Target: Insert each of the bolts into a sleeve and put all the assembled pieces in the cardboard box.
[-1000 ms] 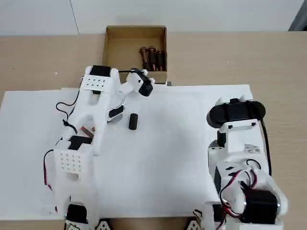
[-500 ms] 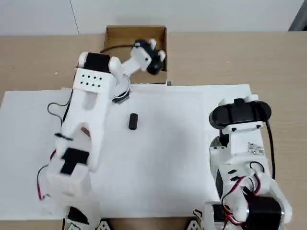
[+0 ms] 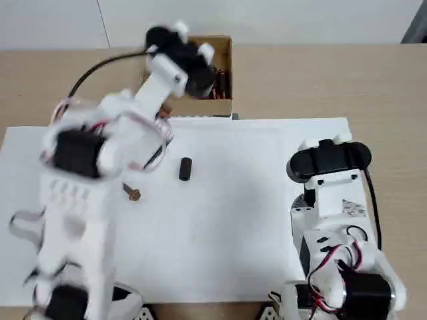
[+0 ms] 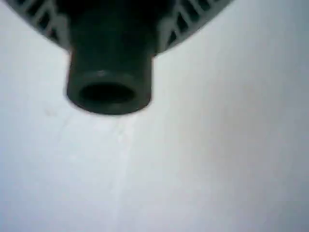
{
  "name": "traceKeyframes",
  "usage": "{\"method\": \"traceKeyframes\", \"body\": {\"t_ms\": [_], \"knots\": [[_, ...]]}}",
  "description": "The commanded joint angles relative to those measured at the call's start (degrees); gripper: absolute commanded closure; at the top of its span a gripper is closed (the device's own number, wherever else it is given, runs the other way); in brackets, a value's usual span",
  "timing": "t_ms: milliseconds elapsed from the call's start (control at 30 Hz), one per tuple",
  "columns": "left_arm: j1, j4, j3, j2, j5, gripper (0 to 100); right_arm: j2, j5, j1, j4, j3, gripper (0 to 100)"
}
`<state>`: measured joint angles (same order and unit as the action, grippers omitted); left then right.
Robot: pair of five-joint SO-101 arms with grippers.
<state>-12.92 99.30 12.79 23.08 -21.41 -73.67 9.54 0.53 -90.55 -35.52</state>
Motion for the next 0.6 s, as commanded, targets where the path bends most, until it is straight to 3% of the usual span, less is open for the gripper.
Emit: {"method": "traceKeyframes", "body": {"t_ms": [0,200,433,567], "knots": [[0.2,-3.5,-11.1,15.6,2.7,100,0.3,0.2,-0.3,0.6,0.4,99.4],[0.2,-16.5,-32.0,35.6,8.5,100,0.3,0.1,0.0,6.3,-3.6,99.5],[0.2,-24.0,-51.9,53.1,17.1,100,0.3,-0.2,0.0,16.6,-11.4,99.5],[0.2,-28.5,-62.1,61.1,21.4,100,0.3,-5.1,0.1,22.1,-17.7,99.5]]}}
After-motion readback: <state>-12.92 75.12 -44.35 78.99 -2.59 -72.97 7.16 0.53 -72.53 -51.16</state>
